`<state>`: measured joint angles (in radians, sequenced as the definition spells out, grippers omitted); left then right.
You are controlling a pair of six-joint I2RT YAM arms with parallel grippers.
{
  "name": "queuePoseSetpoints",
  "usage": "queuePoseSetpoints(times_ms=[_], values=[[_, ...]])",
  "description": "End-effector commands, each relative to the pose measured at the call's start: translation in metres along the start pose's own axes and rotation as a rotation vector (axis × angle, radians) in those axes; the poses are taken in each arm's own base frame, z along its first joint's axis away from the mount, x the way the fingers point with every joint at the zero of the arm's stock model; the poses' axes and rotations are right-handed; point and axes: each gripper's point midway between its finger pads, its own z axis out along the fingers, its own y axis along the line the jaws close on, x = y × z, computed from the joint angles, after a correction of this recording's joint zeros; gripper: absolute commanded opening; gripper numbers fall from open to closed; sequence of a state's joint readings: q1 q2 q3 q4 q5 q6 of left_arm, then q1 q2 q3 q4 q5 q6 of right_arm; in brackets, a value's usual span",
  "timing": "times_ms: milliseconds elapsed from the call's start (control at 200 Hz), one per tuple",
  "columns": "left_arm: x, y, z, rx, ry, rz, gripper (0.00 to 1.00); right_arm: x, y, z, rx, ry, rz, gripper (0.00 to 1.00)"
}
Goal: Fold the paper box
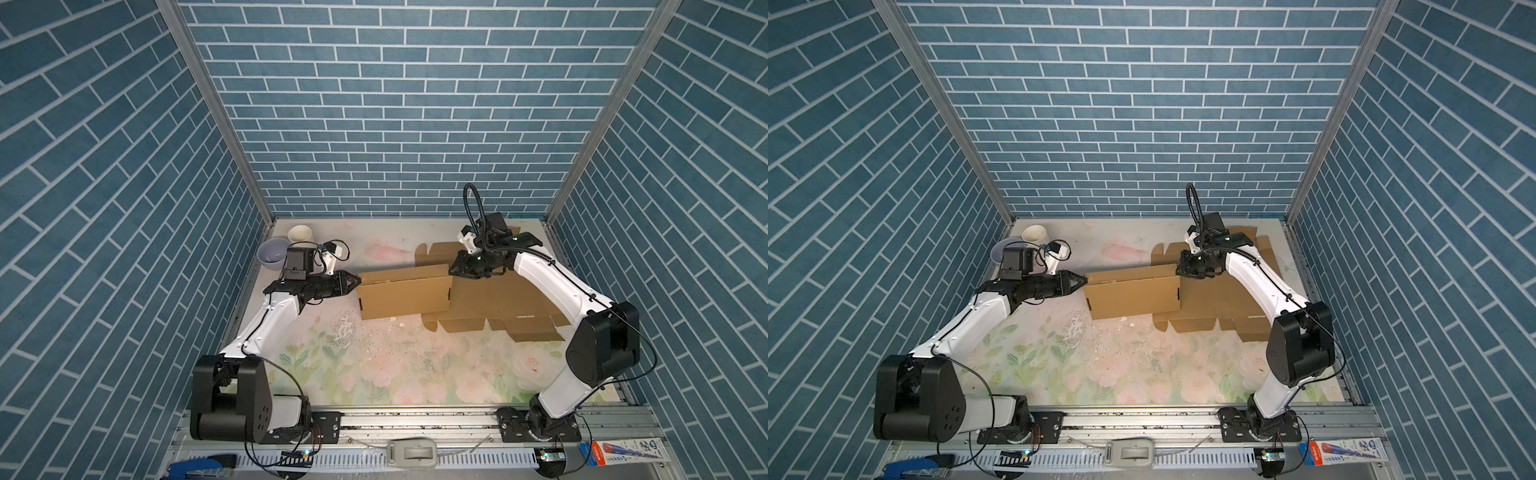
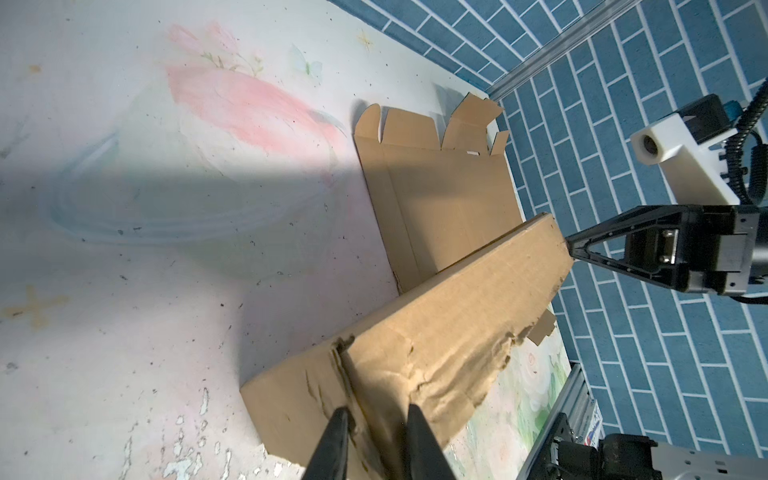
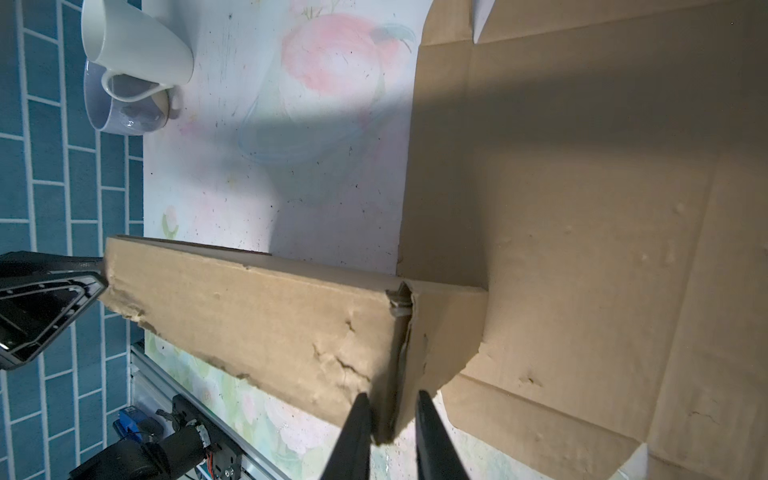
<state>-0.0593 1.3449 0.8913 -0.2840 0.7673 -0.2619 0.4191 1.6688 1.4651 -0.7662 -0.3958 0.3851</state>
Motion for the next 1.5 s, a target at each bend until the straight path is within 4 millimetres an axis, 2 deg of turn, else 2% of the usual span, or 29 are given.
queuePoseSetpoints(times_ms=[0,95,160,235,305,445,515,595,665,725,785,840,900,985,1095,1180,1420,1495], values=[[0.044,0.039,0.009,-0.129,0.134,-0.099,0.22,0.028,-0.034,0.022,0.108,0.12,0.048,0.18],[0.043,0.038,0.009,-0.127,0.133,-0.096,0.21,0.015,-0.008,0.012,0.0,0.067,0.046,0.2],[0.043,0.037,0.009,-0.126,0.132,-0.095,0.21,0.008,0.01,0.005,-0.082,0.039,0.045,0.27],[0.043,0.037,0.009,-0.125,0.131,-0.095,0.21,0.003,0.02,0.001,-0.131,0.021,0.049,0.33],[0.044,0.038,0.01,-0.124,0.132,-0.097,0.21,0.003,0.015,0.003,-0.112,0.02,0.052,0.32],[0.047,0.039,0.01,-0.125,0.135,-0.095,0.21,0.023,-0.036,0.023,0.094,0.111,0.057,0.2],[0.048,0.04,0.01,-0.127,0.137,-0.096,0.2,0.021,-0.042,0.018,0.143,0.113,0.0,0.22],[0.046,0.039,0.01,-0.126,0.134,-0.092,0.2,-0.001,-0.029,-0.002,0.139,0.04,-0.085,0.3],[0.045,0.038,0.01,-0.124,0.131,-0.09,0.2,-0.019,-0.007,-0.018,0.099,-0.021,-0.197,0.44],[0.045,0.038,0.011,-0.121,0.13,-0.092,0.21,-0.024,0.015,-0.024,0.073,-0.047,-0.336,0.59],[0.044,0.038,0.011,-0.12,0.129,-0.089,0.21,-0.016,0.04,-0.017,0.063,-0.034,-0.537,0.72],[0.045,0.038,0.011,-0.121,0.13,-0.09,0.2,-0.002,0.058,-0.005,0.081,0.0,-0.753,0.79],[0.045,0.038,0.012,-0.12,0.132,-0.089,0.21,0.009,0.07,0.008,0.113,0.038,-0.945,0.84],[0.045,0.038,0.011,-0.121,0.134,-0.083,0.21,0.01,0.08,0.023,0.138,0.075,-1.101,0.85],[0.046,0.038,0.011,-0.122,0.137,-0.079,0.21,0.013,0.095,0.038,0.132,0.119,-1.246,0.87],[0.047,0.038,0.011,-0.122,0.138,-0.079,0.21,0.01,0.099,0.047,0.156,0.133,-1.327,0.87],[0.047,0.038,0.011,-0.12,0.136,-0.074,0.21,0.012,0.105,0.068,0.116,0.185,-1.422,0.86],[0.047,0.038,0.011,-0.12,0.137,-0.075,0.21,0.02,0.108,0.075,0.053,0.228,-1.446,0.85]])
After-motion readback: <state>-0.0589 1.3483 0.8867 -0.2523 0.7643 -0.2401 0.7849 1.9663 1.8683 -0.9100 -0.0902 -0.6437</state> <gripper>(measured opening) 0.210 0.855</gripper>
